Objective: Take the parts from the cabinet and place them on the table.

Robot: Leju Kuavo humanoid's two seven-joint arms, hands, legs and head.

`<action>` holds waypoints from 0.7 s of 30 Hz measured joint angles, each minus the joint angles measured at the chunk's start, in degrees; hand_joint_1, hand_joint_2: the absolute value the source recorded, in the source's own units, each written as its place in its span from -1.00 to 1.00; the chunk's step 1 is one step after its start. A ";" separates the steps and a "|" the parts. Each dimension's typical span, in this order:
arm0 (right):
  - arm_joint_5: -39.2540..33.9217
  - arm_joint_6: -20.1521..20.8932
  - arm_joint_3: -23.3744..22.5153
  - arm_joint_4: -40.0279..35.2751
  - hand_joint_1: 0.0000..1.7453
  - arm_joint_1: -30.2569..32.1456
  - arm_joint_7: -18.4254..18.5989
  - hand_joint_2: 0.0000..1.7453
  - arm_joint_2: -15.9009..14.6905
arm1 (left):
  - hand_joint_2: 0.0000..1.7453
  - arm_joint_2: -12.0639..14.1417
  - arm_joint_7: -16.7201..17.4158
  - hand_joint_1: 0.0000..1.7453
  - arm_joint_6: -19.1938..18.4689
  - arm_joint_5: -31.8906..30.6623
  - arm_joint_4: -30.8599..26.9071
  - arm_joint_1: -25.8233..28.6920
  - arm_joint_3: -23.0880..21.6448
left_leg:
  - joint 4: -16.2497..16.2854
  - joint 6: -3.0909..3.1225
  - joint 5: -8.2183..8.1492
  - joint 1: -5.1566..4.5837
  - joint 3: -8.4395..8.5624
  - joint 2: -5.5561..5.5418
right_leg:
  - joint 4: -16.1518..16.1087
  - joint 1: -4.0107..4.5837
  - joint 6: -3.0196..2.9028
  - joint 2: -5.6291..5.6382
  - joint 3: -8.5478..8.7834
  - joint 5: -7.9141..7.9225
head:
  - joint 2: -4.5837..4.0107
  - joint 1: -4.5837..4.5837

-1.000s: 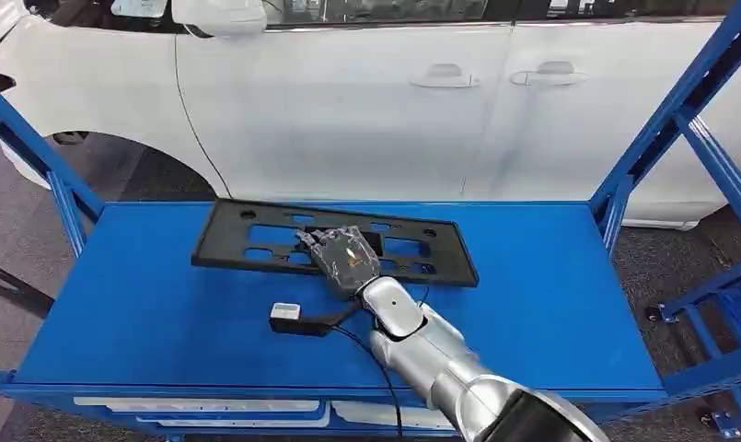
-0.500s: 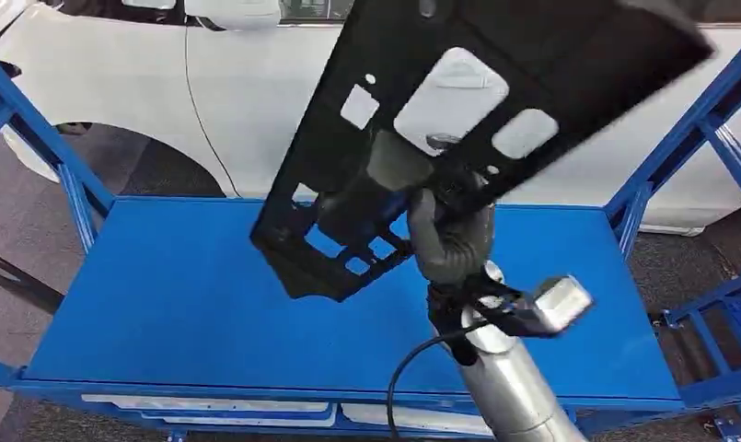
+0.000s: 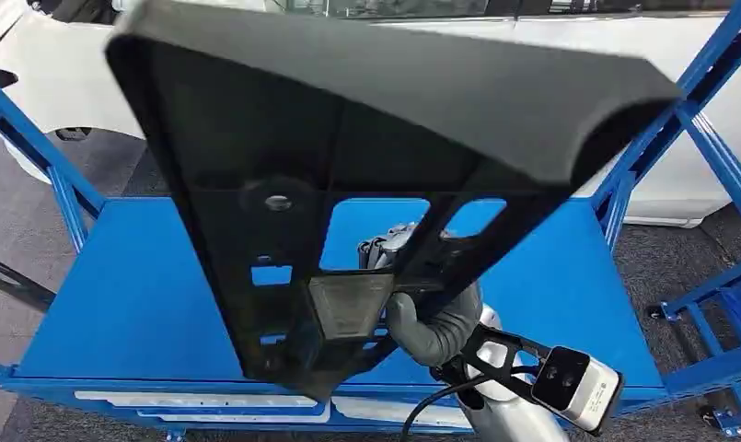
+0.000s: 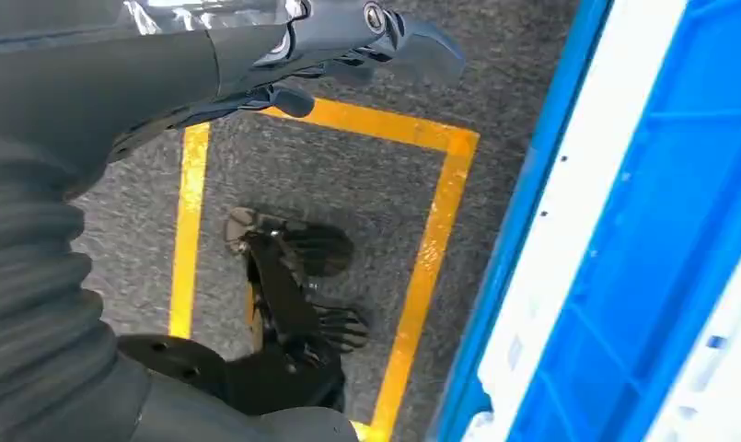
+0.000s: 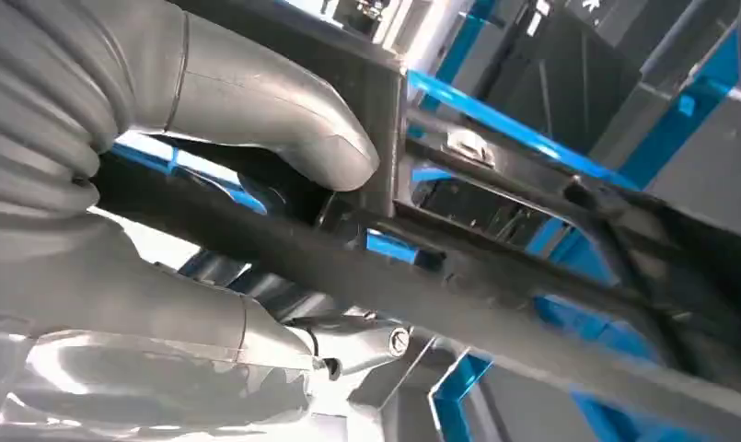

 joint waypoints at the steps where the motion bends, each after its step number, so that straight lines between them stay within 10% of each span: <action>1: -0.07 -0.48 0.35 0.02 1.00 -0.37 0.02 1.00 -0.15 | 1.00 -0.09 0.33 -1.00 0.00 -0.22 0.00 -0.07 -0.02 | 0.17 0.27 0.40 -0.06 -0.34 -0.06 | -0.02 -0.17 0.41 -0.05 -0.19 0.27 | 0.00 0.09; 4: -0.09 -2.61 1.03 0.22 1.00 -0.88 0.02 1.00 -0.96 | 1.00 -0.22 1.16 -1.00 -0.11 -1.05 0.00 0.19 -0.07 | -0.38 1.32 1.59 0.03 -0.85 -0.10 | -0.23 -0.18 1.61 -0.03 -0.33 1.16 | 0.00 0.04; 6: -0.18 -3.87 1.33 0.46 1.00 -1.06 -0.04 1.00 -1.97 | 1.00 -0.50 1.38 -1.00 -0.42 -1.25 0.00 -0.06 -0.15 | -0.63 2.22 2.72 0.26 -1.49 0.29 | 2.89 -0.54 2.18 0.11 -1.68 -3.08 | 0.00 0.20; 9: -0.18 -4.62 1.84 1.03 1.00 -0.96 -0.20 1.00 -3.17 | 1.00 -0.70 1.49 -1.00 -0.70 -1.55 0.00 -0.12 -0.20 | -0.27 2.32 4.17 0.18 -3.91 0.37 | 16.48 -0.96 2.98 0.10 -6.09 -11.18 | 0.00 0.22; 11: -0.07 -5.03 2.30 1.42 1.00 -0.90 -0.22 1.00 -3.74 | 1.00 -0.87 1.51 -1.00 -0.70 -1.53 0.00 -0.07 -0.20 | 0.20 2.14 4.89 0.21 -5.39 0.40 | 17.00 -1.12 3.18 0.08 -4.75 -10.13 | 0.00 0.22; 14: -0.11 -5.03 3.06 1.95 1.00 -1.04 -0.22 1.00 -4.35 | 1.00 -1.18 1.66 -1.00 -0.50 -1.53 0.00 -0.10 -0.20 | 1.29 1.62 5.67 0.24 -7.12 0.32 | 2.52 -1.37 2.89 0.07 5.27 -5.42 | 0.00 0.24; 15: -0.42 -4.92 3.39 2.03 1.00 -1.23 -0.22 1.00 -4.50 | 1.00 -1.18 1.66 -1.00 -0.35 -1.55 0.00 -0.07 -0.20 | 1.63 1.25 5.93 0.03 -7.70 0.27 | -0.22 -1.13 2.25 0.12 6.54 -6.84 | 0.00 0.22; 19: -0.83 -4.86 3.78 2.01 1.00 -1.52 -0.22 1.00 -5.14 | 1.00 -1.20 1.86 -1.00 0.00 -1.81 0.00 0.07 -0.20 | 1.27 -0.23 7.46 0.06 -7.94 0.18 | 0.01 -0.83 0.51 0.19 5.28 -5.11 | 0.00 0.31; 21: -1.23 -4.44 3.98 1.88 1.00 -1.87 -0.22 1.00 -5.33 | 1.00 -1.20 2.17 -1.00 0.15 -2.30 0.00 0.23 -0.20 | 3.64 -0.71 3.61 0.40 -9.23 0.21 | -0.25 -1.10 -0.49 -0.12 4.11 -3.74 | 0.00 0.17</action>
